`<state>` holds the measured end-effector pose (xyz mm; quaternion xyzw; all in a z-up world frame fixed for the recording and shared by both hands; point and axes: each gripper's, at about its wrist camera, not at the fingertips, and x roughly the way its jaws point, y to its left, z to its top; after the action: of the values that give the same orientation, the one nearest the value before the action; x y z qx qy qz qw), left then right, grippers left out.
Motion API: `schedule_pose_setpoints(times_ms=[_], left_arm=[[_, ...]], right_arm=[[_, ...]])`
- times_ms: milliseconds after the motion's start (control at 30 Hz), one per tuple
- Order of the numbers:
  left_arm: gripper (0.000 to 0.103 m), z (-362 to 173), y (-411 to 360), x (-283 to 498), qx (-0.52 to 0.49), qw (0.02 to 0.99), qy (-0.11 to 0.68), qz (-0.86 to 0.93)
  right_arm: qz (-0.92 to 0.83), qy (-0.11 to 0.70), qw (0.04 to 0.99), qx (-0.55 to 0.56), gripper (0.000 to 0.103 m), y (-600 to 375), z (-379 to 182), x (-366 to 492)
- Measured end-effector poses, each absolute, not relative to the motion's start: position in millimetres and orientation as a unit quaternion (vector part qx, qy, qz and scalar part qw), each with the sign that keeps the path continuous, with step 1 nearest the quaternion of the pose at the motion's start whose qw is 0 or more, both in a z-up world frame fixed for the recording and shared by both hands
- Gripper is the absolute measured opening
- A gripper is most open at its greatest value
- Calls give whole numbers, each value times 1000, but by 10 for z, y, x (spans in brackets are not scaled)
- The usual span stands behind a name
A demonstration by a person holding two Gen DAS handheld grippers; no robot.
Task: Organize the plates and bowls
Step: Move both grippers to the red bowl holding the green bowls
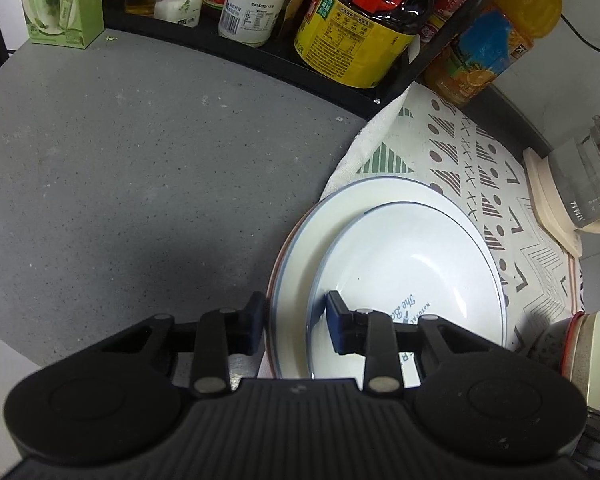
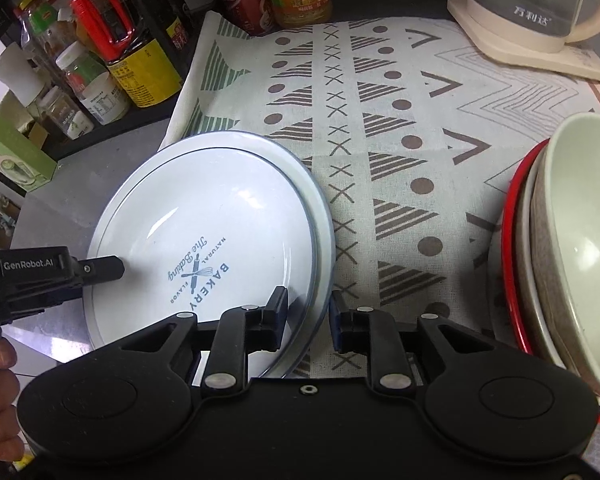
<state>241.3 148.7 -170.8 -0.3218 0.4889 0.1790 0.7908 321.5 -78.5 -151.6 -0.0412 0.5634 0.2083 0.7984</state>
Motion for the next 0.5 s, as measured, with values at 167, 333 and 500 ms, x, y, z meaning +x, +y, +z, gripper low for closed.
schedule_pose_setpoints(times_ms=[167, 333, 500], left_arm=[[28, -1725, 1532, 2414, -329, 789, 490, 170], [33, -1685, 1519, 2462, -314, 781, 509, 179], [57, -1574, 1480, 2407, -303, 788, 509, 169]], right_arm=[[196, 563, 802, -21, 23, -793, -1527, 3246], [185, 563, 805, -17, 26, -786, -1523, 3243], [188, 533, 825, -3, 49, -837, -1265, 3171]])
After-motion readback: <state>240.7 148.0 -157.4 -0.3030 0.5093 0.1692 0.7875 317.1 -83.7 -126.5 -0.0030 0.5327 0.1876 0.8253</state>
